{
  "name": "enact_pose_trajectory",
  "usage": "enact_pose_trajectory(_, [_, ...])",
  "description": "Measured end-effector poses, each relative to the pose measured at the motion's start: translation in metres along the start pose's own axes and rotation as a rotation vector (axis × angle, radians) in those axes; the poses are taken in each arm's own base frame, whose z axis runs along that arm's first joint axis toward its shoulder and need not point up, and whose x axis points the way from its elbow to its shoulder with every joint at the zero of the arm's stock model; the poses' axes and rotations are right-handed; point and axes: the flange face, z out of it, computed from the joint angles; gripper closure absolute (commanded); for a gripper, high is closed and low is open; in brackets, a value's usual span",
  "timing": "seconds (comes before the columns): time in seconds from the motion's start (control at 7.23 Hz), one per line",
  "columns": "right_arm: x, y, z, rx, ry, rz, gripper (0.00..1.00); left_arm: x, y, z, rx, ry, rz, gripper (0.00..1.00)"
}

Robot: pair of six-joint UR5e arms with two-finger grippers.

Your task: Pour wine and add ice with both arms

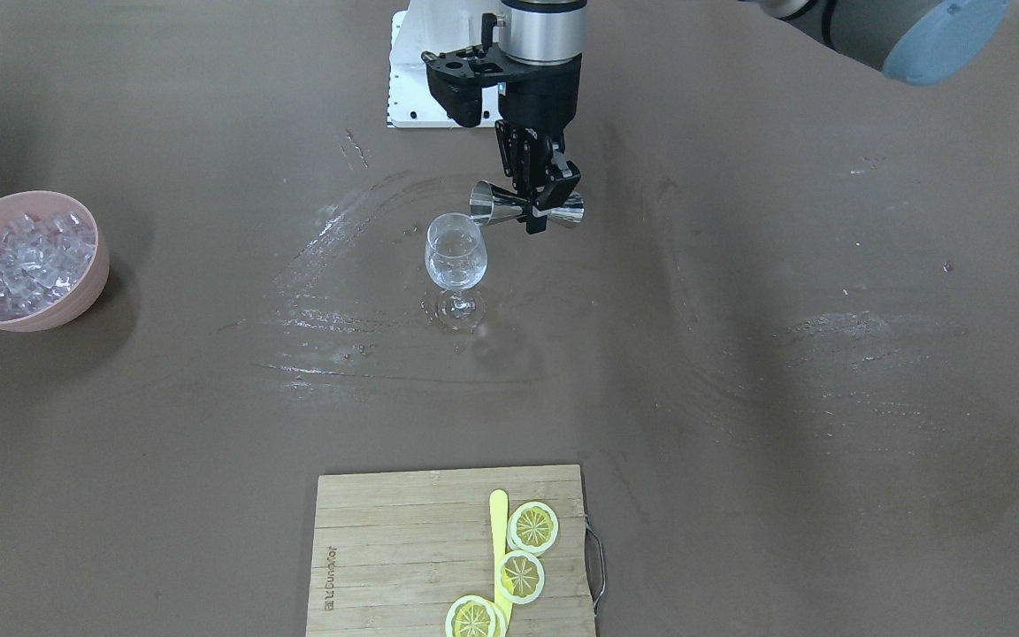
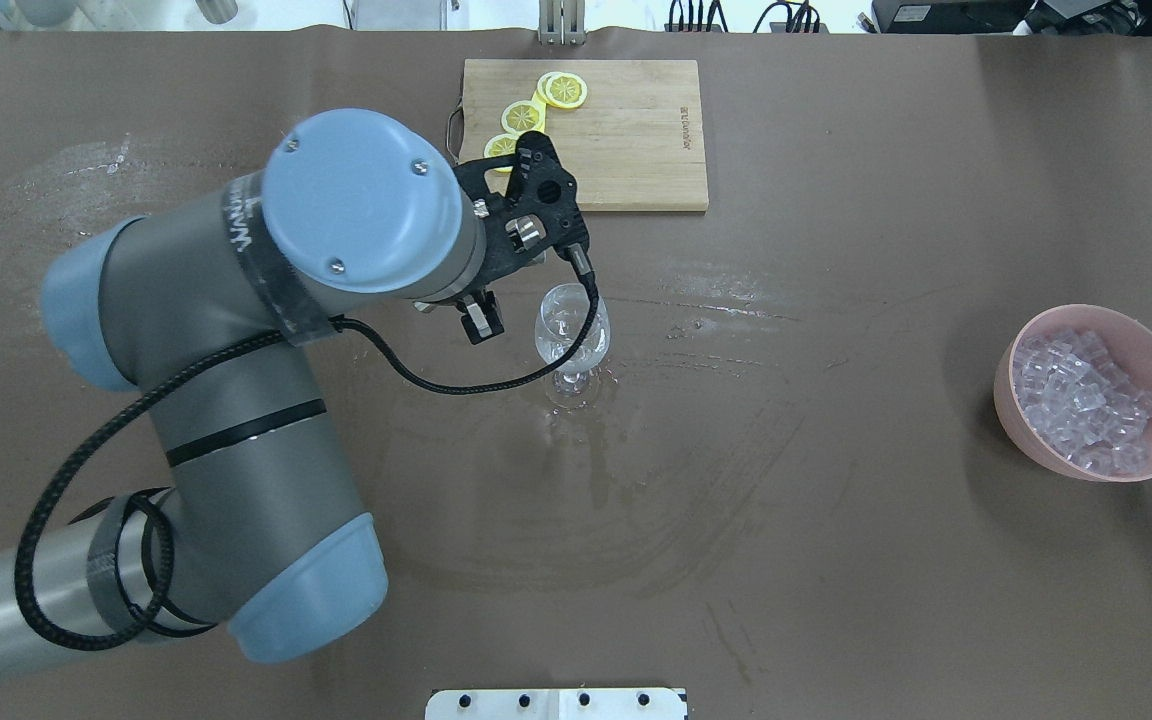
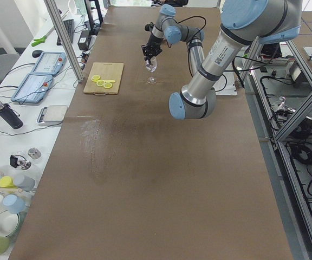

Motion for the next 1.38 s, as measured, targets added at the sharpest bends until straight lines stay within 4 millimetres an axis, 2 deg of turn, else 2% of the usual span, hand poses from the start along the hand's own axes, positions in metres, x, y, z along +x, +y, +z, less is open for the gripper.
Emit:
enact_pose_trajectory(0.42, [0.0, 0.001, 0.0, 0.0, 0.0, 0.0, 0.0, -0.026, 0.068, 0.022, 0.086, 0.022, -0.038, 1.0])
enact_pose_trajectory(0.69, [0.0, 0.002, -0.001, 0.001, 0.001, 0.0, 0.0, -0.032, 0.126, 0.037, 0.197, 0.034, -0.11, 1.0])
enact_pose_trajectory(0.97, [-0.001, 0.002, -0.001, 0.002, 0.0, -0.001, 0.0, -0.034, 0.199, 0.059, 0.351, 0.056, -0.187, 1.0])
enact_pose_trajectory(1.11, [-0.001, 0.002, -0.001, 0.003, 0.0, -0.001, 0.0, -0.037, 0.229, 0.073, 0.425, 0.064, -0.237, 1.0])
enact_pose_trajectory(1.38, [-0.002, 0.003, -0.003, 0.005, 0.0, -0.003, 0.0, -0.047, 0.273, 0.105, 0.574, 0.041, -0.357, 1.0])
